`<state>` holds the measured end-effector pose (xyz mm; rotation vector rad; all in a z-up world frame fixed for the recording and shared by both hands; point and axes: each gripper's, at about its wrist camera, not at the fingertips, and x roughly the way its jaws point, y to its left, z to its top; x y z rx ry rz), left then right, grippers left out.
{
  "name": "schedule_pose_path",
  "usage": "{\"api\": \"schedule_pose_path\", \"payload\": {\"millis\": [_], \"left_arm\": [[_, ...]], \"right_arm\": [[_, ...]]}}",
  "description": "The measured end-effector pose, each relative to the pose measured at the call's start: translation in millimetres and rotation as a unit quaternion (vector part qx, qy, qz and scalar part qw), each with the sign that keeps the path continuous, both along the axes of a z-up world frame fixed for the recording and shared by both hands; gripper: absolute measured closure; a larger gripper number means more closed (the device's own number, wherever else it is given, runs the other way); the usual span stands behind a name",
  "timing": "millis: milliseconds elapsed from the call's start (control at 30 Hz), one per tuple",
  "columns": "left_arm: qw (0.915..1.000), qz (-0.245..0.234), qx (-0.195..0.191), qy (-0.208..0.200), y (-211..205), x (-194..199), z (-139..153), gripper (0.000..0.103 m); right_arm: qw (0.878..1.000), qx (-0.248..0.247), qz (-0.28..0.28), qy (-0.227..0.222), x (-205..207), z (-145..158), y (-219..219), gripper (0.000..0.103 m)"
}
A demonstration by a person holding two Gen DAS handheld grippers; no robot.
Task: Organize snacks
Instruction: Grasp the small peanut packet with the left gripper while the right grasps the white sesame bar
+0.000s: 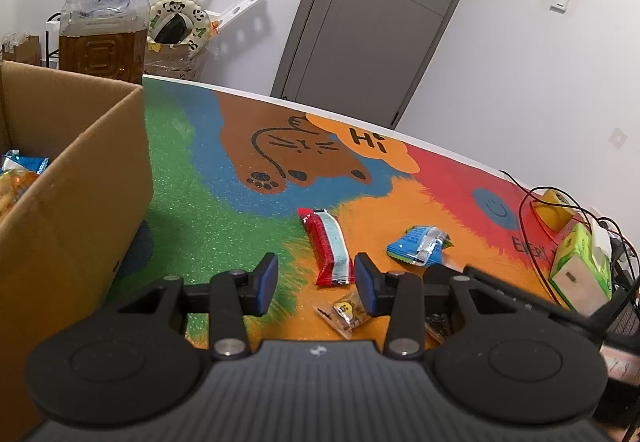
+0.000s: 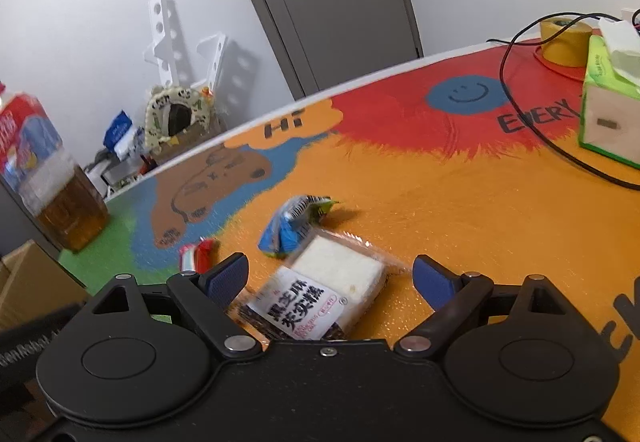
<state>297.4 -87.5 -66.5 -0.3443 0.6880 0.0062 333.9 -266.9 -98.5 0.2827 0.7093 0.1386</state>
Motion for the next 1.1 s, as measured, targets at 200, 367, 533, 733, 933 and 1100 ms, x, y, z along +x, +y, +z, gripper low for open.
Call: {"api": "schedule_pose_path", "payload": {"millis": [200, 367, 533, 733, 933, 1100], "left_arm": [[0.9999, -0.013, 0.002, 0.003, -6.2, 5.0, -4.1, 0.062], [0.9994, -0.032, 0.008, 0.008, -18.7, 8.0, -10.9, 0.062], [0.998, -0.056, 0.025, 0.014, -35.0, 9.5, -21.3, 0.062], [0.9964, -0.053, 0.066, 0.005, -46.1, 6.8, -24.3, 0.072], [0.9962, -0.043, 0.075, 0.009, -43.9, -1.9, -23.1, 0.087], [0.9971, -0.034, 0.068, 0.009, -36.9, -17.1, -16.0, 0.087]], "right_arm": [[0.999, -0.036, 0.01, -0.008, -7.1, 0.0, 1.4, 0.029], [0.999, -0.035, 0.006, -0.003, -12.9, 2.8, -10.9, 0.032], [0.999, -0.037, 0.005, 0.0, -13.0, 3.5, -20.8, 0.034], [0.998, -0.063, 0.015, -0.011, -14.5, 1.8, -13.9, 0.043], [0.999, -0.038, 0.033, -0.014, -17.6, 4.0, -14.6, 0.055], [0.999, -0.028, 0.036, -0.028, -23.0, 10.2, -13.2, 0.055]]}}
